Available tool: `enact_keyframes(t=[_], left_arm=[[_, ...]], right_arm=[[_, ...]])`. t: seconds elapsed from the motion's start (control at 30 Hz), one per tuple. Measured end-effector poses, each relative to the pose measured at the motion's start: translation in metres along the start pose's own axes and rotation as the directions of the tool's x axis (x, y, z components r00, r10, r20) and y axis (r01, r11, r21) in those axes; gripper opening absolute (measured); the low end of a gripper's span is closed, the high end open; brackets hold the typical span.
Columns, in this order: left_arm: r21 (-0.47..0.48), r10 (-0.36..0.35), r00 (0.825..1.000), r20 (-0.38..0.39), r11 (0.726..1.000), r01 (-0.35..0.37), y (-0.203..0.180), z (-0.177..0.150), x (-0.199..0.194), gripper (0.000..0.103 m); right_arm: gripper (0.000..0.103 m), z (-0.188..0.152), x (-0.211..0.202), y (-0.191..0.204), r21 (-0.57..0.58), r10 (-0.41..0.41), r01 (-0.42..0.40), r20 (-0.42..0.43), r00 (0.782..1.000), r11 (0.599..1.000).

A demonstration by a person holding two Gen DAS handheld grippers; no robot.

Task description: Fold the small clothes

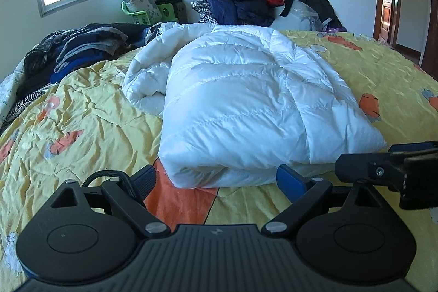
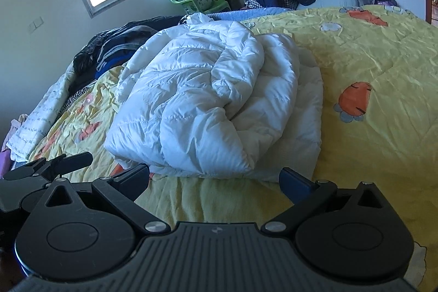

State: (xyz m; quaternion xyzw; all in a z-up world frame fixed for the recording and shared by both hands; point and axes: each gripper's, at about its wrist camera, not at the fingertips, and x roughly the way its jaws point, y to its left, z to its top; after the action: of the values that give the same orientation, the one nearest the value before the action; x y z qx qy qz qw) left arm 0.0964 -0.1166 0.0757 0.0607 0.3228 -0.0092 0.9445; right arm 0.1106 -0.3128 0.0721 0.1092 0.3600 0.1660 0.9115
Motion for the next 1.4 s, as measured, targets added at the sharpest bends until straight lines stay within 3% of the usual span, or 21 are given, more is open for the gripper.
enact_keyframes(t=[1.2, 1.4], left_arm=[[-0.070, -0.019, 0.999, -0.032, 0.997, 0.017, 0.008, -0.037, -0.030, 0.096], [-0.084, -0.015, 0.997, -0.076, 0.996, 0.008, 0.014, -0.053, -0.024, 0.096]], right_arm=[[0.102, -0.037, -0.014, 0.003, 0.017, -0.009, 0.010, -0.025, 1.000, 1.000], [0.102, -0.050, -0.010, 0.000, 0.034, -0.013, 0.014, -0.040, 0.999, 0.999]])
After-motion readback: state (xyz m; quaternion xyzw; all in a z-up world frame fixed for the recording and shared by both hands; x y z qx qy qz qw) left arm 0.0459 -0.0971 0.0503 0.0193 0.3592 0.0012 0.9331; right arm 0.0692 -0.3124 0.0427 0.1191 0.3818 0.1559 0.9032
